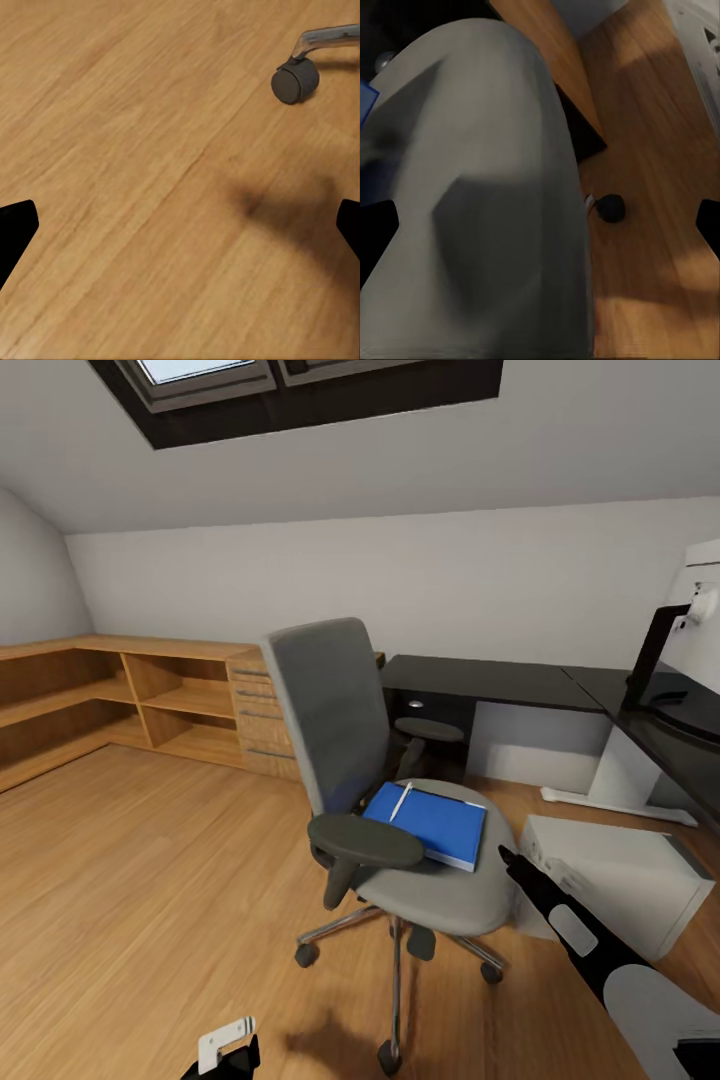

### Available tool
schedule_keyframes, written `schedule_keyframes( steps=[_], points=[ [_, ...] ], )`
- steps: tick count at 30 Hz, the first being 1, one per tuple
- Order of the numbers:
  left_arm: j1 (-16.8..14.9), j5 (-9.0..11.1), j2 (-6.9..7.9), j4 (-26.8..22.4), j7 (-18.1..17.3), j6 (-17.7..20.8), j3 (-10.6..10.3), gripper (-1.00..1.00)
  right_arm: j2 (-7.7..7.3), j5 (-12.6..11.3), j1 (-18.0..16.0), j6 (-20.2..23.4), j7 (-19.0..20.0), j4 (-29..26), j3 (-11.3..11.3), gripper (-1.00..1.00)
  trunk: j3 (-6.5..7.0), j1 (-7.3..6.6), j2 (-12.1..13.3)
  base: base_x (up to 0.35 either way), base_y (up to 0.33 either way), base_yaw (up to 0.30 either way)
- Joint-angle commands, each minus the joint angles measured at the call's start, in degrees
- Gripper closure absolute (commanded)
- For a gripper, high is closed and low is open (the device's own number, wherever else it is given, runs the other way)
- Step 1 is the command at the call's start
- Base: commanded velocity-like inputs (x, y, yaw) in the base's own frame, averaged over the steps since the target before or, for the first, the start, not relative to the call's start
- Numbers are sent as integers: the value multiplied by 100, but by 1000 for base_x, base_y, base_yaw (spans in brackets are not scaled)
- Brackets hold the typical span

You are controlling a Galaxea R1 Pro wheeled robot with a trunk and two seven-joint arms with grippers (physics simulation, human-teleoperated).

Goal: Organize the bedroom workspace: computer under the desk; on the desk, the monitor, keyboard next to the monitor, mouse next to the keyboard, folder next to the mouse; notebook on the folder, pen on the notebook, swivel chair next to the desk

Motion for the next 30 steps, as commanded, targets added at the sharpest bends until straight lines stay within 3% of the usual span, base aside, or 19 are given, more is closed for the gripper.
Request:
schedule_keyframes(
  steps=[1,16,30],
  points=[
    [-2,51,0,1,20,-20,-10,-100,-1,-62,0,-28,7,209,78,-100,-6,0,-2,20,0,0],
    [-2,51,1,-2,20,-20,-9,-100,34,-64,0,-28,-5,209,82,-100,-6,0,-2,3,0,56],
    [-2,46,5,-2,20,-20,-10,-100,33,-66,1,-28,-5,209,82,-100,-6,0,-2,0,0,144]
  ],
)
